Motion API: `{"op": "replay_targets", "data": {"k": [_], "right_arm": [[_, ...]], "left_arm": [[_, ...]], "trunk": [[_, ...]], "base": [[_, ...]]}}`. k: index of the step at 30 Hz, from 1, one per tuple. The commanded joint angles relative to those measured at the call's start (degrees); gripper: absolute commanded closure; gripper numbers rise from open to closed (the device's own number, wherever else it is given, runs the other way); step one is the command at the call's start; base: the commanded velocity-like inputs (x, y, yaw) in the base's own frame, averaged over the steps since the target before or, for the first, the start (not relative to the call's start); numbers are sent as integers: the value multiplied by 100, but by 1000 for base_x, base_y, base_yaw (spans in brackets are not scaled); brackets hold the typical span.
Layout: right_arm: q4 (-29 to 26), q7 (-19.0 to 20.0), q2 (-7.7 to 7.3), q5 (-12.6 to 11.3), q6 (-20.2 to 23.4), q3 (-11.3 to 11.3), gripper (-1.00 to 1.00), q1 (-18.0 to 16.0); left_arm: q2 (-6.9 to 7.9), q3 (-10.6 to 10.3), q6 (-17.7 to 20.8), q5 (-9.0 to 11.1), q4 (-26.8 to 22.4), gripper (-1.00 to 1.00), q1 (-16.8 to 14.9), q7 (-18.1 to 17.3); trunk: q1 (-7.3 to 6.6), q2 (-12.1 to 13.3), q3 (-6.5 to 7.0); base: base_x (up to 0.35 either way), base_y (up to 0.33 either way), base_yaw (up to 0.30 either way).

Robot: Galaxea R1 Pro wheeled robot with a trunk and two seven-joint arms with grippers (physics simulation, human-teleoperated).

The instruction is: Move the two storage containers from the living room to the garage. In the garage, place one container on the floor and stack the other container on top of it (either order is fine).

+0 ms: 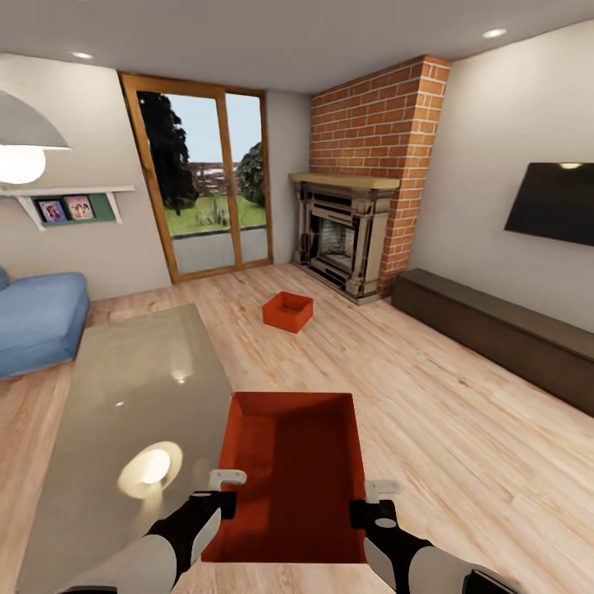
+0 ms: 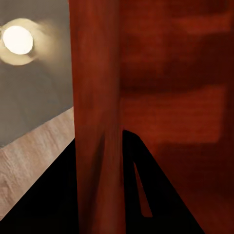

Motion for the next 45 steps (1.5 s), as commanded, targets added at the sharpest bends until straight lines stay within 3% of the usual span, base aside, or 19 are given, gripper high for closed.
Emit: {"op": "replay_targets", "data": {"k": [1,45], "right_arm": [[9,-85,-22,-65,-39,-7,100,-5],[9,-85,-24,-65,-39,-13,100,-5]], "left_arm": [[2,-2,46,-118,1,100,-2,52],[2,-2,43,-118,3,100,-2,52]], "trunk": [[2,-9,-10],[2,-9,-10]], "base": [[0,0,282],[0,0,281]]}}
